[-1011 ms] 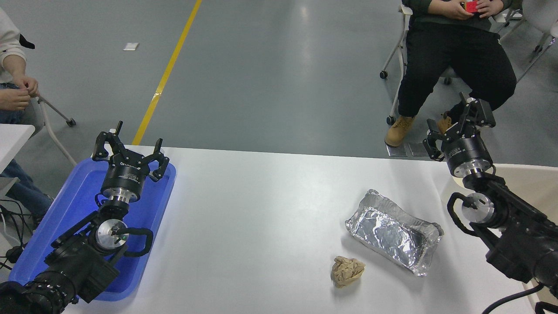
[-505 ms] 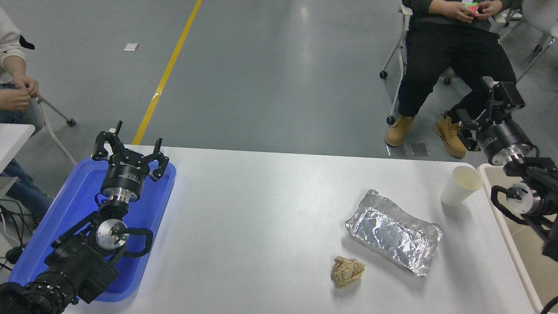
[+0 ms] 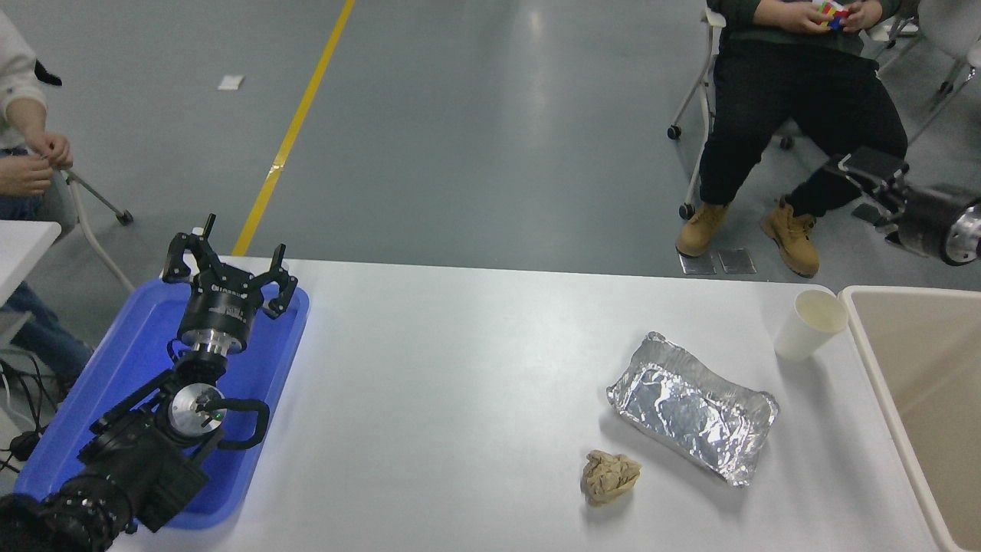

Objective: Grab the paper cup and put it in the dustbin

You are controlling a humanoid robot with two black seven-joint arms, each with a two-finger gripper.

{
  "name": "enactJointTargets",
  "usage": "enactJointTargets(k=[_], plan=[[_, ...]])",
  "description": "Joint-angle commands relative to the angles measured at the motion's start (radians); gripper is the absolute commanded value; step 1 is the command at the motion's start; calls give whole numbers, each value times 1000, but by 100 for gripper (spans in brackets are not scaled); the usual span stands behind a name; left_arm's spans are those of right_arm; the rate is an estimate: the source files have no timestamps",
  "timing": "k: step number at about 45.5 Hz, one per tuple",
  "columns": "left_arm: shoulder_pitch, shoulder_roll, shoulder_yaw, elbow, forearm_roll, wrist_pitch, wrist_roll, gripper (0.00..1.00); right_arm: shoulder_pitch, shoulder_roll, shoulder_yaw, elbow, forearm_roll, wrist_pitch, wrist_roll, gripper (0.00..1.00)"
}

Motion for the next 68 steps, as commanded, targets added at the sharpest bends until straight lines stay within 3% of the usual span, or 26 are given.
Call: enactJointTargets(k=[1, 17, 31, 50, 68], plan=[[0, 0, 0, 0, 0, -1, 0, 100, 242, 59, -477, 3, -20, 140, -21, 100], [0, 0, 0, 0, 0, -1, 0, 100, 394, 189, -672, 58, -23, 294, -20, 100], [0, 0, 0, 0, 0, -1, 0, 100, 555, 251, -710, 332, -29, 317, -20, 100], [0, 0, 0, 0, 0, -1, 0, 100, 369, 280, -701, 278, -31, 196, -21, 100], [0, 0, 0, 0, 0, -1, 0, 100, 72, 281, -667, 5, -11, 59, -21, 100]])
